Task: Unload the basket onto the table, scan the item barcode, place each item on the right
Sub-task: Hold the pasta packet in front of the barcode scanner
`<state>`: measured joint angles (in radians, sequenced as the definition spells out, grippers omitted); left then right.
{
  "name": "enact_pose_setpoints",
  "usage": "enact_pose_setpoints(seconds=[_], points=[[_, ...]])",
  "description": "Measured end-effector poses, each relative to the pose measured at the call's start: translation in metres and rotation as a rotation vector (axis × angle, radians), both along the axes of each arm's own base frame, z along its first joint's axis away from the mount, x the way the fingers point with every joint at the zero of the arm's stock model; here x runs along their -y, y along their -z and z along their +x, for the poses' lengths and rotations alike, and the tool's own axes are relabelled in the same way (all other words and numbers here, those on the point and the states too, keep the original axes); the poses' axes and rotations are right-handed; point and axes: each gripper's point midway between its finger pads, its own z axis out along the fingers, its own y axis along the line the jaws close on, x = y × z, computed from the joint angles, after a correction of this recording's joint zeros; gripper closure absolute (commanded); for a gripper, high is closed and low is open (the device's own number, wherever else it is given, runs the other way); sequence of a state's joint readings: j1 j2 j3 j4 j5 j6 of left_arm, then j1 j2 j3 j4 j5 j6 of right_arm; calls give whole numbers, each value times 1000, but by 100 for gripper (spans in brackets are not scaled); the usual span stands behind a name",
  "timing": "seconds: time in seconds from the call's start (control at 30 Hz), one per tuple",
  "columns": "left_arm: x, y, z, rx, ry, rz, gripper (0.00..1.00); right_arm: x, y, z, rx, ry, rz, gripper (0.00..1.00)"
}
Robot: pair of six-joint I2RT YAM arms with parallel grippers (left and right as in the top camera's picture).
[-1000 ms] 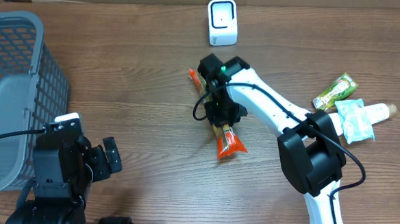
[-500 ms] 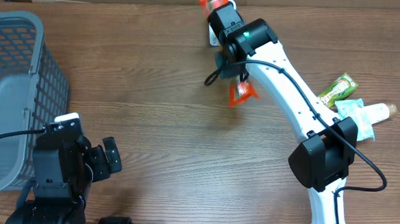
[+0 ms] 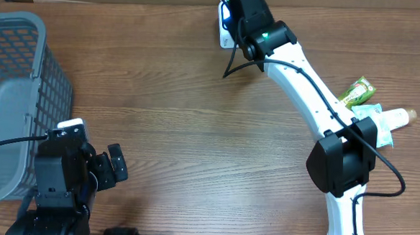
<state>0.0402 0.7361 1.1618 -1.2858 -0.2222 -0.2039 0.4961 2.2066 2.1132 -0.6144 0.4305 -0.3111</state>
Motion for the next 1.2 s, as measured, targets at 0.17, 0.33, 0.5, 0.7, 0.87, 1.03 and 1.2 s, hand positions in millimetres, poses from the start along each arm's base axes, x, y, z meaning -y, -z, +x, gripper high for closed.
enact_pose_setpoints(seconds=[0.17,0.33,0.5,0.7,0.87,1.03,1.2], points=[[0,0,0,0,0,0,0,33,34,26,-6,1,-221,96],[0,0,0,0,0,0,1,46,88,30,-106,-57,-403,96],[0,0,0,0,0,0,0,44,126,29,-160,-114,-510,96],[0,0,0,0,0,0,0,49,111,38,-98,-66,-556,96],[0,0,0,0,0,0,0,53,111,37,-104,-60,-580,96],[0,0,0,0,0,0,0,53,110,38,-99,-59,-585,96],[0,0,0,0,0,0,0,53,109,38,-98,-59,-586,96]])
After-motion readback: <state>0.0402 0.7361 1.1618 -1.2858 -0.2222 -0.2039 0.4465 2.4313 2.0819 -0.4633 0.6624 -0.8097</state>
